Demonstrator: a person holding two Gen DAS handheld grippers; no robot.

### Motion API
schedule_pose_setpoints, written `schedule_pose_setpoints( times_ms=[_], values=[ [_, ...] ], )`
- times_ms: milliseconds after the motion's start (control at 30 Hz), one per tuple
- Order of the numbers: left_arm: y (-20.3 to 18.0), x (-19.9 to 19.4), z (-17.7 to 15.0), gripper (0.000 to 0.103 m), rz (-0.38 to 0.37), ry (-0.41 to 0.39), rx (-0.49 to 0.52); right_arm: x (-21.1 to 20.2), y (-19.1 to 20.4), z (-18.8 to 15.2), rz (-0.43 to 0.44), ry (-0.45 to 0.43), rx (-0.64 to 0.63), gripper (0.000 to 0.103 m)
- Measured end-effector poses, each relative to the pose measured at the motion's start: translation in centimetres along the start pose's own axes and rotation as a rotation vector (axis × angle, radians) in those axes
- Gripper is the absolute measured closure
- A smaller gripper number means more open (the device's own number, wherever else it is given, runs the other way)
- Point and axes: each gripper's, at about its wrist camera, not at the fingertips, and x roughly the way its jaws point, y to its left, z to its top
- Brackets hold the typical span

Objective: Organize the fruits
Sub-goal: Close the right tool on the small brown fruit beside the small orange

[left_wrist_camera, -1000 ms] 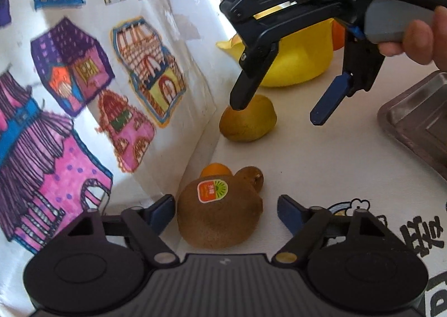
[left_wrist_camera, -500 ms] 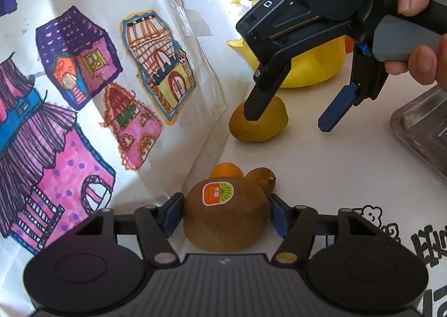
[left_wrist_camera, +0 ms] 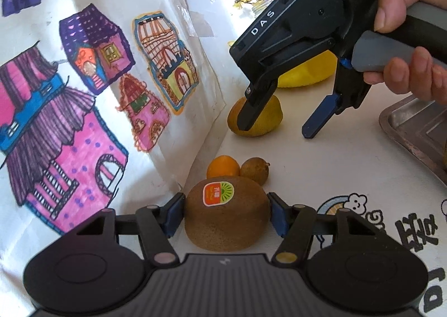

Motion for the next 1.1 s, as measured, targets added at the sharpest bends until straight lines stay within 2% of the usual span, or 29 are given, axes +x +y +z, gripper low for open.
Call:
schedule_pose_setpoints(
  times_ms=[233,667,767,900,1100],
  values=[
    [1.3,-1.2,-1.3,0.037,0.0,0.019,-0.032,0.6,1.1,-0.5,-0.009,0.006,-0.046,0.033],
    [3.1,-2.8,-2.4,0.037,0.027,0.054,-0.075,1.8,5.0,-2.7,-0.083,0.013,-0.3,0.053],
    [3.6,-2.9,-2.7,0.037,0.029,0.057,-0.079,2.1,5.9,-3.3,-0.091,0.017,-0.342,0.059],
    [4.3,-3.2,-3.2,0.037,0.034,0.061,-0.087,2.1,6.2,-3.5,-0.1,0.015,-0.383,0.073],
    [4.6,-4.6,-4.0,0.037,0.042,0.076,-0.108,2.0,5.9,-3.9,-0.092,0.019,-0.381,0.073]
  ],
)
